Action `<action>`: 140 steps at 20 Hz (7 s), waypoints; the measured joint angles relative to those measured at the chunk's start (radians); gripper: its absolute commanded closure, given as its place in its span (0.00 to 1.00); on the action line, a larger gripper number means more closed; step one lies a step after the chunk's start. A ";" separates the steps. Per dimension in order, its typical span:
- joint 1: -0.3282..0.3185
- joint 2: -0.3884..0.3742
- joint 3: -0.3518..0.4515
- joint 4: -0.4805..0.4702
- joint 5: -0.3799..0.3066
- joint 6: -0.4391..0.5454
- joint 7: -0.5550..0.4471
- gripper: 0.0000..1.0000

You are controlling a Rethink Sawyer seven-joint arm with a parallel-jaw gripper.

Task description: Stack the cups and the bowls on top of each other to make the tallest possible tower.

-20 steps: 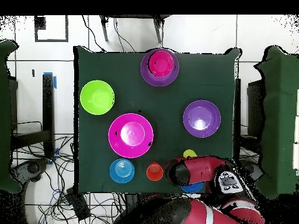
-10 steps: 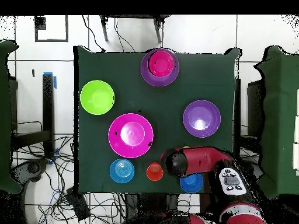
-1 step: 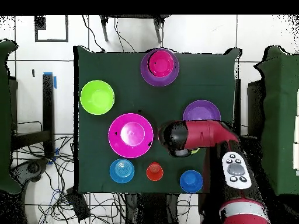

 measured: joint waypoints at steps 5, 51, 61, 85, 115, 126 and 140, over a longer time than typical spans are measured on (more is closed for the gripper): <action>0.023 0.015 0.030 -0.126 0.010 0.070 0.000 1.00; 0.175 0.488 0.148 -1.182 0.025 0.765 0.000 1.00; 0.217 0.512 0.152 -1.289 0.025 0.840 0.000 1.00; 0.199 0.380 0.093 -1.041 0.099 0.744 0.000 1.00; 0.077 0.309 0.072 -0.863 0.113 0.601 0.000 1.00; 0.121 0.324 0.070 -0.873 0.141 0.601 0.000 1.00; 0.186 0.324 0.066 -0.908 0.145 0.601 0.000 1.00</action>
